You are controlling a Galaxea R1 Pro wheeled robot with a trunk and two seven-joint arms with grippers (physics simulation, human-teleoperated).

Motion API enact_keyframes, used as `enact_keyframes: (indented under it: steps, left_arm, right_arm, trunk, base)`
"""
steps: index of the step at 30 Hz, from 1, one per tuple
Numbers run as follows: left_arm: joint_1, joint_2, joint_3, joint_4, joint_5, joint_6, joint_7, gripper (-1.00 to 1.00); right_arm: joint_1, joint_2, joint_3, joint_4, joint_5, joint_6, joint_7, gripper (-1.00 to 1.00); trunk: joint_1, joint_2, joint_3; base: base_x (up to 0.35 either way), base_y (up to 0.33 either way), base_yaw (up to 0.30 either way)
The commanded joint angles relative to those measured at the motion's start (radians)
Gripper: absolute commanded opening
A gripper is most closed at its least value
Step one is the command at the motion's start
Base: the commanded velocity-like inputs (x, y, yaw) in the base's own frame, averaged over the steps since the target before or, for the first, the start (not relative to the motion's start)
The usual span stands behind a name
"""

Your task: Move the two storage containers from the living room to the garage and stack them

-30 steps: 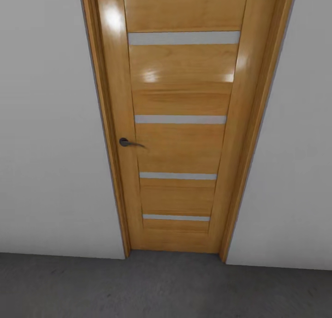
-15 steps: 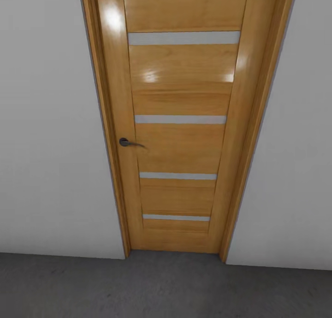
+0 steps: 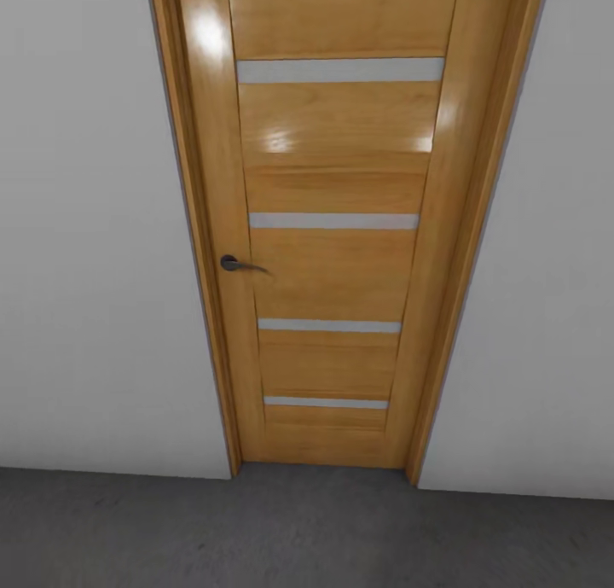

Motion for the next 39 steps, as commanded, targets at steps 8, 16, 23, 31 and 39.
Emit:
enact_keyframes:
  steps: [8,16,23,31,39]
  left_arm:
    - [0.0,0.0,0.005,0.0,0.002,-0.001,0.001,1.0]
    - [0.0,0.0,0.005,0.0,0.002,-0.001,0.001,1.0]
    - [0.0,0.0,0.006,0.0,0.002,-0.001,0.001,1.0]
    - [0.0,0.0,0.006,0.0,0.002,-0.001,0.001,1.0]
    - [0.0,0.001,0.006,0.0,0.002,-0.001,0.001,1.0]
  right_arm:
    - [0.0,0.0,-0.003,0.0,0.0,-0.001,-0.001,1.0]
    - [0.0,0.0,-0.001,0.0,0.002,-0.002,-0.001,1.0]
    - [0.0,-0.001,-0.004,0.0,0.0,-0.002,0.008,1.0]
    - [0.0,0.0,-0.001,0.0,0.005,-0.001,0.008,1.0]
    - [0.0,-0.029,-0.001,-0.037,0.002,0.001,0.002,1.0]
  trunk:
    - [0.0,0.0,-0.001]
    - [0.0,0.0,-0.001]
    - [0.0,0.0,-0.001]
    - [0.0,0.0,-0.001]
    - [0.0,0.0,-0.001]
  base:
    - [0.184,0.0,0.0]
    - [0.25,0.0,0.0]
    - [0.055,0.0,0.0]
    - [0.002,0.0,0.0]
    - [0.0,0.0,0.0]
